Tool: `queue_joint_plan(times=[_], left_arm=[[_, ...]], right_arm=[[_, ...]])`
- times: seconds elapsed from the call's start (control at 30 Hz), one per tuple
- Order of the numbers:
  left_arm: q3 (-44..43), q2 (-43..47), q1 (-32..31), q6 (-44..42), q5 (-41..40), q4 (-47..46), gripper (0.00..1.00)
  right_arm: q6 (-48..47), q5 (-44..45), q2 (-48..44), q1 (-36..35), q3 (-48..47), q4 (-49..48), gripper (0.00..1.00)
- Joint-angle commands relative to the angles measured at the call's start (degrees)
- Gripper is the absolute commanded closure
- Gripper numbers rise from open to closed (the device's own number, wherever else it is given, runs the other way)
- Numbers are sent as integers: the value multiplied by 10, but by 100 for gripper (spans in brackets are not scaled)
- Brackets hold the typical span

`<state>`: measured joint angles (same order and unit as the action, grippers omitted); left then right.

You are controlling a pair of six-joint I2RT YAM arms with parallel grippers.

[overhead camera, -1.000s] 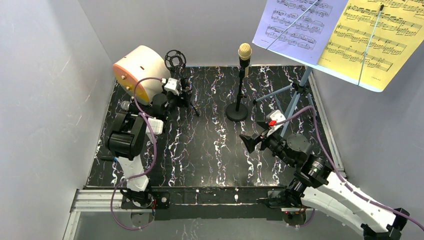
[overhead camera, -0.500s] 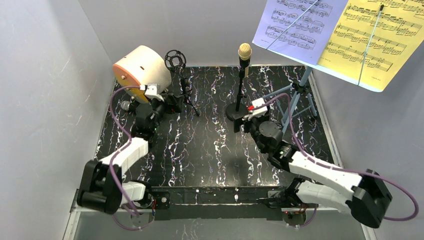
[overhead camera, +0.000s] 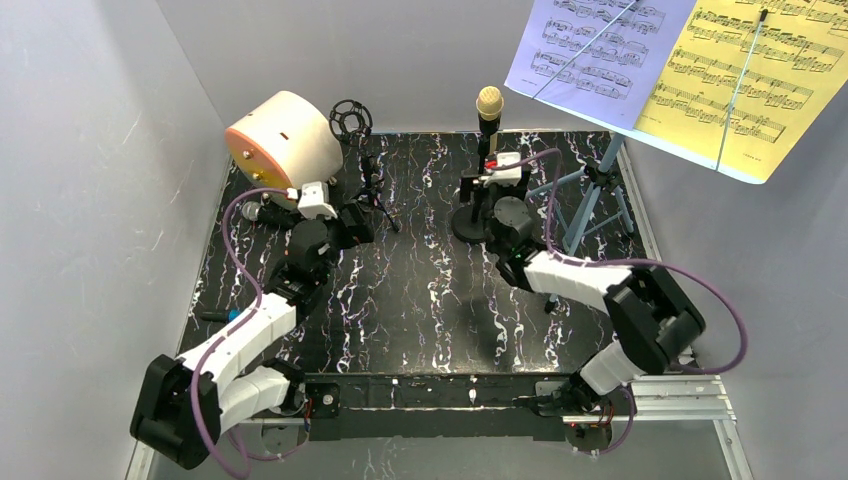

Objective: Pack up the instrument practice props
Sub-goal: Move the microphone stand with the microphone to the center of the board.

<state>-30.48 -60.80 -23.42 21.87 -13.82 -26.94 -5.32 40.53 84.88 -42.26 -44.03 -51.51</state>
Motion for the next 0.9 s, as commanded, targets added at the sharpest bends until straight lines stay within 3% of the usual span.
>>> queue_joint_plan(times=[0.0,0.33,0.7,0.73,0.87], left_arm=[[-32,45,-51,-31,-139,66,2],[13,64,-128,-29,-150,56,2],[47,86,-151,-26,-131,48,1],[47,84,-151,-27,-122,45,2],[45,79,-151,-38,-87,35,2]], right_arm=[[-24,18,62,22,-56,-126,13],[-82,17,180,31,-97,-211,32],[-63,-53,160,5,-52,-187,95],[-68,-51,155,-3,-45,-188,99],[-59,-42,127,-40,-13,-202,99]])
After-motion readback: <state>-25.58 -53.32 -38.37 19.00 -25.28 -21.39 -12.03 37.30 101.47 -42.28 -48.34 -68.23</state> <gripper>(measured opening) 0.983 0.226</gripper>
